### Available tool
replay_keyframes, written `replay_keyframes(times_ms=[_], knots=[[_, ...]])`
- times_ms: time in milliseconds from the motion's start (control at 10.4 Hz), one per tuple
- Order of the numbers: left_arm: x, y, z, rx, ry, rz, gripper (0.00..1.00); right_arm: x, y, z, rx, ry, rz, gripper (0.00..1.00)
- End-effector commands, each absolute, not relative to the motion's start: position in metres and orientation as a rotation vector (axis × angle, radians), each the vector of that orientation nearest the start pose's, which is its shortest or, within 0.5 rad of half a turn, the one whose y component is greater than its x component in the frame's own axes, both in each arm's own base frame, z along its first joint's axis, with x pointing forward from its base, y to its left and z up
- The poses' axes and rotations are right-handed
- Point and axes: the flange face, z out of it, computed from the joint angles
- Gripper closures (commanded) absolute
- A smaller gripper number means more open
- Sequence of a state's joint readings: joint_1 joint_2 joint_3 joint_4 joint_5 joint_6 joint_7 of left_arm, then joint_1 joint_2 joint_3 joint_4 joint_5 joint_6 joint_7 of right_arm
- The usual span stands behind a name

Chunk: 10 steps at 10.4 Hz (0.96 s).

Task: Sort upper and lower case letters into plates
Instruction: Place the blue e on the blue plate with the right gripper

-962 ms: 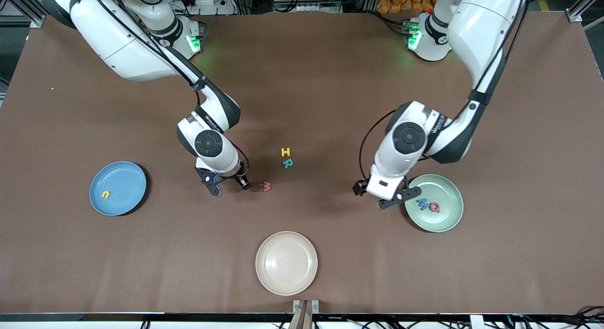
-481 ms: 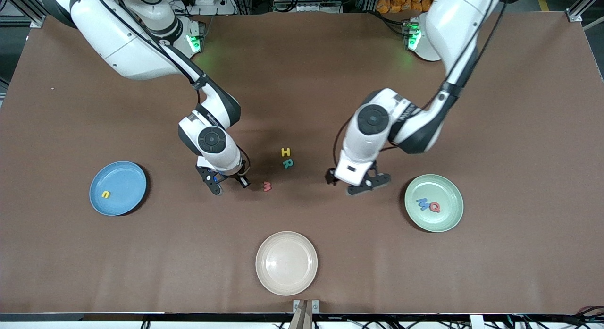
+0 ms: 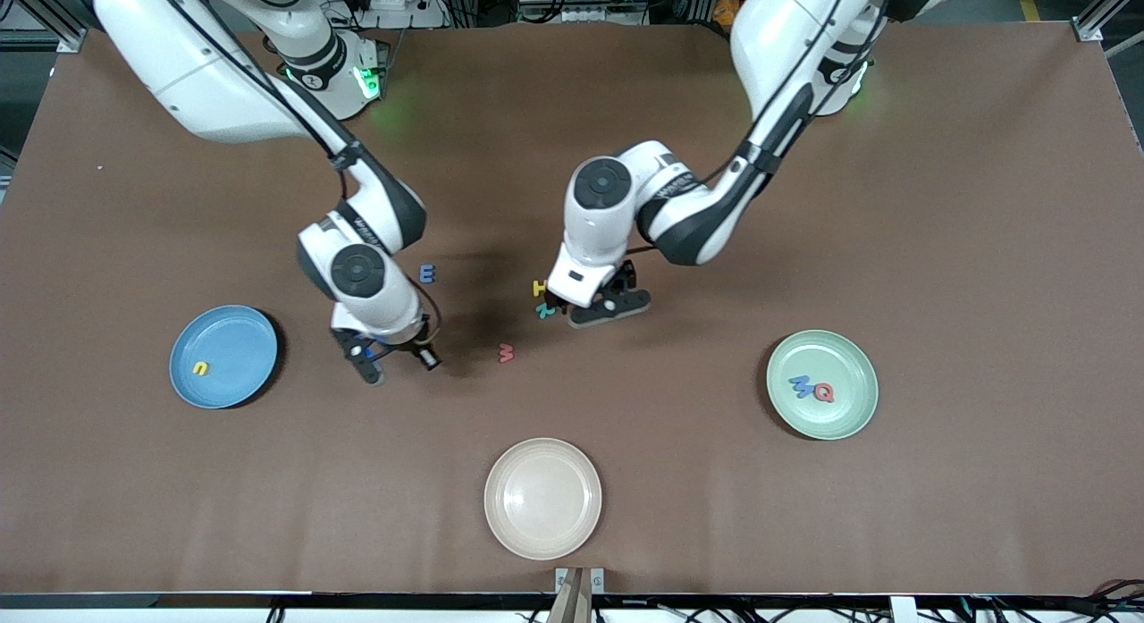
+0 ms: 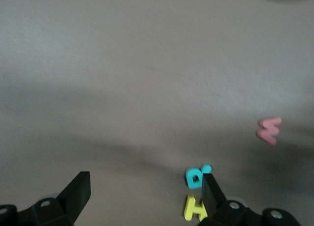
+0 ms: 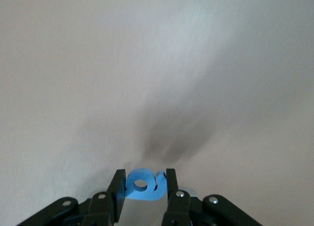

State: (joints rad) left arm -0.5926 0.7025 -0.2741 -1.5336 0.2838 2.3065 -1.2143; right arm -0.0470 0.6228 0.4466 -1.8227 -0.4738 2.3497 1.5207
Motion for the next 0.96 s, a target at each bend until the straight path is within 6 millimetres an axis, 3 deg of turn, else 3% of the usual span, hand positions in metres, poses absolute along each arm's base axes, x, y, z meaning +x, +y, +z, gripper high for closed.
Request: replay_keyframes(times_ms=[0,96,385,673,769,865], knots=[[0.483,-0.565,0.257,-3.194,-0.272,-0.217,0.0,0.607,0.166,0.223,-3.083,1.232,-0.068,1.0],[0.475,-0.582,0.248,-3.198,-0.26,-0.225,0.0,0.612,0.128,0.221,-3.164,1.201,-0.04,1.0],[0.462,-0.594,0.209,-3.15,-0.181,-0.237,0.0,0.629,0.021,0.24,-3.327,1.051,-0.028,1.0],[0.448,-0.605,0.194,-3.131,-0.106,-0.254,0.0,0.639,-0.088,0.257,-3.425,0.942,-0.009,0.98],[0.443,-0.608,0.192,-3.129,-0.086,-0.251,0.0,0.639,-0.1,0.256,-3.417,0.975,-0.005,0.52],[0.439,-0.61,0.185,-3.123,-0.066,-0.241,0.01,0.64,-0.1,0.256,-3.397,1.011,-0.007,0.01]])
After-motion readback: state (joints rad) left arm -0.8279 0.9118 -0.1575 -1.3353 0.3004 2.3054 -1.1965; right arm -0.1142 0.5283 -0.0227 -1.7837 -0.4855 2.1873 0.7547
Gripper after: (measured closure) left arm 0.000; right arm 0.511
